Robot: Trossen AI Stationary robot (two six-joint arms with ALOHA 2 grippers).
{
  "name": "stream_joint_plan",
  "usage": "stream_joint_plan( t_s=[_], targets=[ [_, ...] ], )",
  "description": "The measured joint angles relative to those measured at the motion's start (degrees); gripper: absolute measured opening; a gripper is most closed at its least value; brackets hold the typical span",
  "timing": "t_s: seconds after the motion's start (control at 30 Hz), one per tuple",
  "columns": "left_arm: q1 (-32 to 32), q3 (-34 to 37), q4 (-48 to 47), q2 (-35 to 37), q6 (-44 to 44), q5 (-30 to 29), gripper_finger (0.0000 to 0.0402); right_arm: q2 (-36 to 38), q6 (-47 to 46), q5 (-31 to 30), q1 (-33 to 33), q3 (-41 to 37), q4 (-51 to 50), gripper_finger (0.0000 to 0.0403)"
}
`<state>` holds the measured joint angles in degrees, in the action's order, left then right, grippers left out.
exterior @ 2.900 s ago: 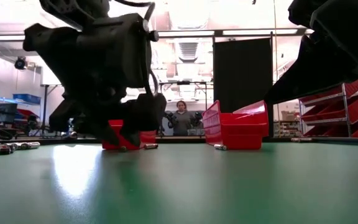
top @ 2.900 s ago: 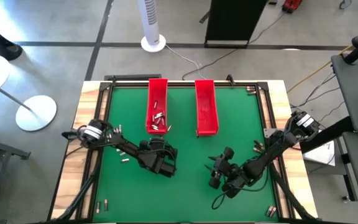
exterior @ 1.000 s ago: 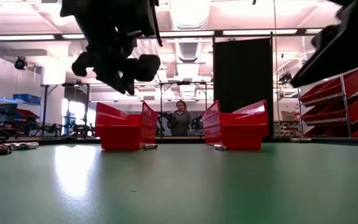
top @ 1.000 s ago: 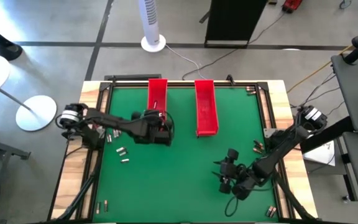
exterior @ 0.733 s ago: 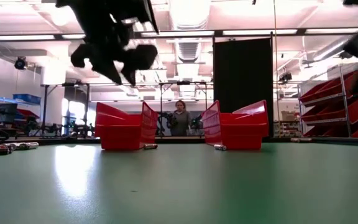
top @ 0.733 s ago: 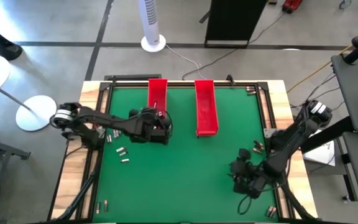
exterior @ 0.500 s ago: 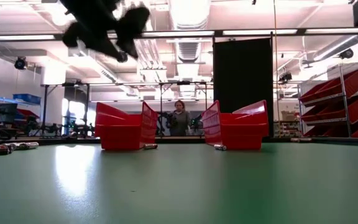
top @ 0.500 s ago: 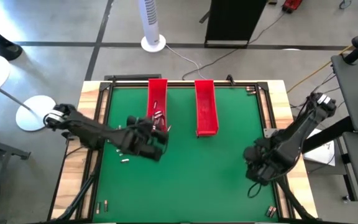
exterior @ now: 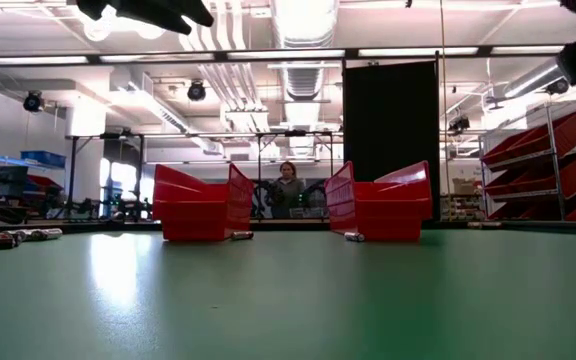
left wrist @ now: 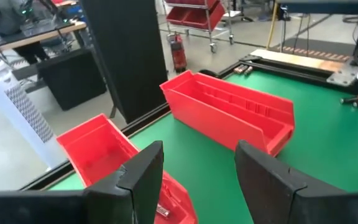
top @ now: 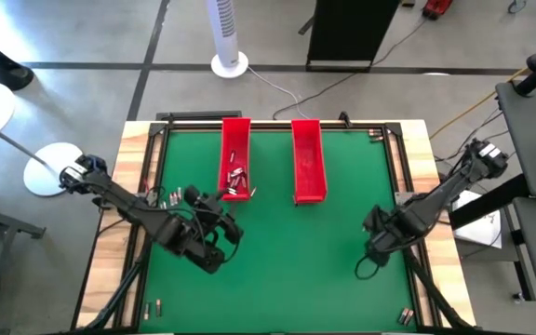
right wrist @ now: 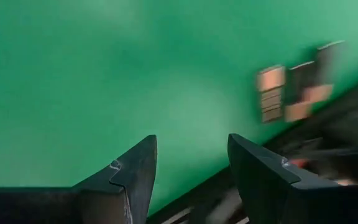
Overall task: Sort batteries
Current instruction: Put the black battery into the right red bin
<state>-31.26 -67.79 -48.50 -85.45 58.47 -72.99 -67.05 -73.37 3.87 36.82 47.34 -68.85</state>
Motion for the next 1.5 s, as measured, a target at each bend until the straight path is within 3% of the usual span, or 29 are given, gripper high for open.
stream_joint_plan(
  t_s=[0.1,0.27,0.47,0.67,0.83,1.3,1.5],
  targets=[
    [-0.1,0.0,0.0,-0.1,-0.5,0.0,0.0180,-5.1,-1.2,8.5,1.4,0.1,6.2,0.0189],
    [-0.1,-0.2,-0.2,-0.1,-1.4,0.4,0.0180,-15.5,-11.6,22.7,7.1,2.5,14.7,0.0190],
    [-0.3,-2.0,-0.1,0.0,-4.0,2.0,0.0180,-25.6,-18.7,31.3,12.9,8.6,17.4,0.0226],
    [-0.6,-2.0,-0.8,0.0,-4.4,2.0,0.0180,-32.0,-26.4,34.4,13.3,12.9,17.4,0.0289],
    [-1.3,-2.0,-1.0,0.0,-4.4,2.0,0.0180,-34.1,-29.4,38.9,13.8,14.3,17.6,0.0315],
    [-1.3,-1.9,-4.2,0.0,-5.4,1.4,0.0180,-31.7,-63.0,34.9,19.0,8.8,39.4,0.0287],
    [-1.6,-1.9,-5.3,0.1,-5.5,0.6,0.0180,-31.7,-66.6,33.6,20.3,7.4,42.1,0.0294]
  ],
)
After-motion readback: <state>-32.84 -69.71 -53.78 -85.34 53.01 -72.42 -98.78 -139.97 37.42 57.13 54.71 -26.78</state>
